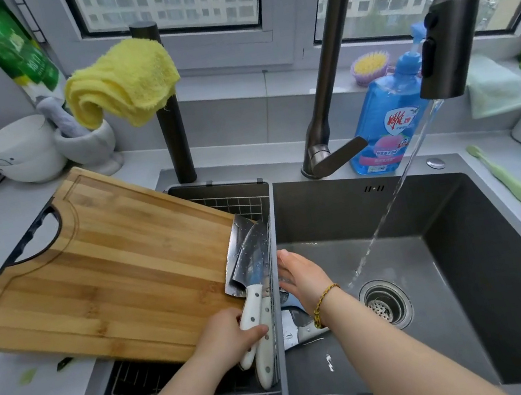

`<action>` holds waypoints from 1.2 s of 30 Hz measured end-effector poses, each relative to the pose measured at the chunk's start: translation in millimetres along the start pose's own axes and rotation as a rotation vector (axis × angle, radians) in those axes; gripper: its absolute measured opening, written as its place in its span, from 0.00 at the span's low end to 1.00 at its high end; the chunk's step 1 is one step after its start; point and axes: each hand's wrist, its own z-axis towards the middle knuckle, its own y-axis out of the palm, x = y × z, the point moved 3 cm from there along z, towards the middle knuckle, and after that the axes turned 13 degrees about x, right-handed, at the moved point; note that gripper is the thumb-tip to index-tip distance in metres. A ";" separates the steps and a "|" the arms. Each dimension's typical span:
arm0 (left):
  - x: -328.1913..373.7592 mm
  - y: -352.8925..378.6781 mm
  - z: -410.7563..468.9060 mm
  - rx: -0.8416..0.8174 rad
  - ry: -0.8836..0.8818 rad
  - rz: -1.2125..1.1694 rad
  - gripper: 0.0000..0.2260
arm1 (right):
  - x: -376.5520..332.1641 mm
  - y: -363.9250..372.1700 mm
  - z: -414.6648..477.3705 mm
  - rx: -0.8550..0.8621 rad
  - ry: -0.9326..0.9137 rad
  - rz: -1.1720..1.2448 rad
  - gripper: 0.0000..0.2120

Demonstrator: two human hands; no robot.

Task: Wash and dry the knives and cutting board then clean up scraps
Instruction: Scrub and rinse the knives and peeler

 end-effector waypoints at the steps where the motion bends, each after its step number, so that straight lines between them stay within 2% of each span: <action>1: 0.3 0.2 -0.5 0.008 -0.002 -0.006 0.15 | 0.2 -1.8 1.2 -0.008 0.007 0.005 0.10; 6: 4.9 -8.7 -3.5 0.146 0.021 0.072 0.21 | 8.2 -15.7 9.0 0.025 0.050 0.007 0.18; 10: 23.2 -20.8 -8.1 0.327 0.164 0.067 0.15 | 23.5 -31.7 21.6 0.082 0.100 -0.067 0.16; 13: 42.9 -19.2 -5.3 0.349 0.310 0.064 0.14 | 36.8 -42.5 32.7 0.121 0.094 -0.188 0.15; 16: 60.9 -9.8 2.6 0.316 0.382 0.110 0.18 | 55.2 -54.6 49.5 0.147 0.058 -0.409 0.14; 19: 74.8 4.3 13.6 0.278 0.409 0.213 0.24 | 68.9 -61.2 64.4 0.089 0.033 -0.700 0.16; 22: 82.2 19.7 23.0 0.218 0.458 0.418 0.30 | 71.9 -62.2 79.5 -0.002 -0.009 -0.954 0.18; 29: 76.0 26.5 32.7 0.222 0.493 0.512 0.30 | 89.3 -50.5 103.7 -0.309 -0.265 -1.562 0.25; 32: 81.6 25.8 35.4 0.292 0.553 0.515 0.33 | 97.5 -52.3 111.0 -0.368 -0.370 -1.717 0.23; 34: 78.0 28.3 35.6 0.235 0.539 0.512 0.37 | 99.7 -49.4 113.4 -0.364 -0.465 -1.782 0.21; 36: 74.6 28.5 35.8 0.201 0.500 0.513 0.35 | 102.2 -45.2 114.7 -0.367 -0.533 -1.805 0.20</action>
